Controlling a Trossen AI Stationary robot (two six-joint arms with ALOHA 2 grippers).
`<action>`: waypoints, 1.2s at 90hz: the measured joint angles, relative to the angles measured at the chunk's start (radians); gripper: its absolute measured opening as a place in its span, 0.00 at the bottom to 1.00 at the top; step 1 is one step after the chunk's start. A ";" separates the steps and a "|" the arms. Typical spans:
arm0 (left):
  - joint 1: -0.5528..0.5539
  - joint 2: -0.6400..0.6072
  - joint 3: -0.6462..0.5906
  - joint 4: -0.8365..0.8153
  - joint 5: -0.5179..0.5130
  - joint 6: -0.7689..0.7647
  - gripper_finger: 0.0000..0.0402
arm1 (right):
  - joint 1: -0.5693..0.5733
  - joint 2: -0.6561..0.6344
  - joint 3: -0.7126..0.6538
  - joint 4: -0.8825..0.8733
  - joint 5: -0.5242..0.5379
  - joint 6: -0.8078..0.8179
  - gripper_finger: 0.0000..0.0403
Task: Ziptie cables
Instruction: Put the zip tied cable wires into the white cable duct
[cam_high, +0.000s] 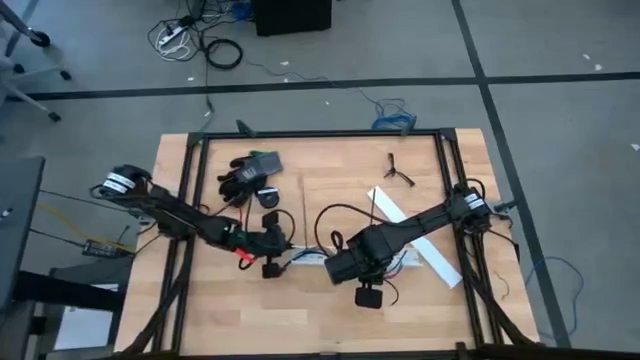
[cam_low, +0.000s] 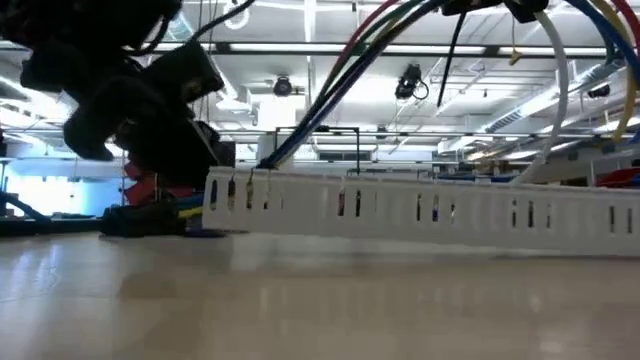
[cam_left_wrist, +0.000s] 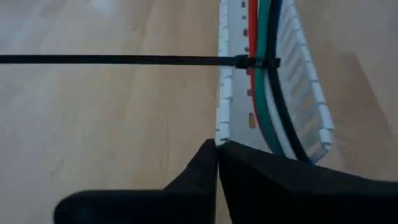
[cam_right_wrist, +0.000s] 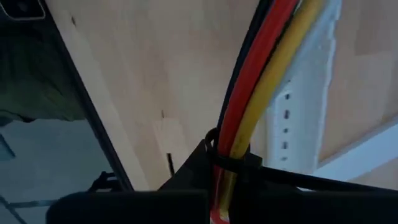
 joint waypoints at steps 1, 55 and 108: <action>-0.003 -0.004 0.000 -0.002 0.000 0.000 0.00 | 0.000 0.000 -0.003 0.000 -0.003 0.001 0.03; -0.084 -0.050 0.000 -0.136 -0.016 -0.122 0.00 | -0.075 0.003 -0.120 -0.022 -0.143 -0.071 0.03; -0.139 -0.056 0.000 -0.234 -0.119 -0.186 0.00 | -0.187 0.015 -0.127 -0.021 -0.122 -0.200 0.03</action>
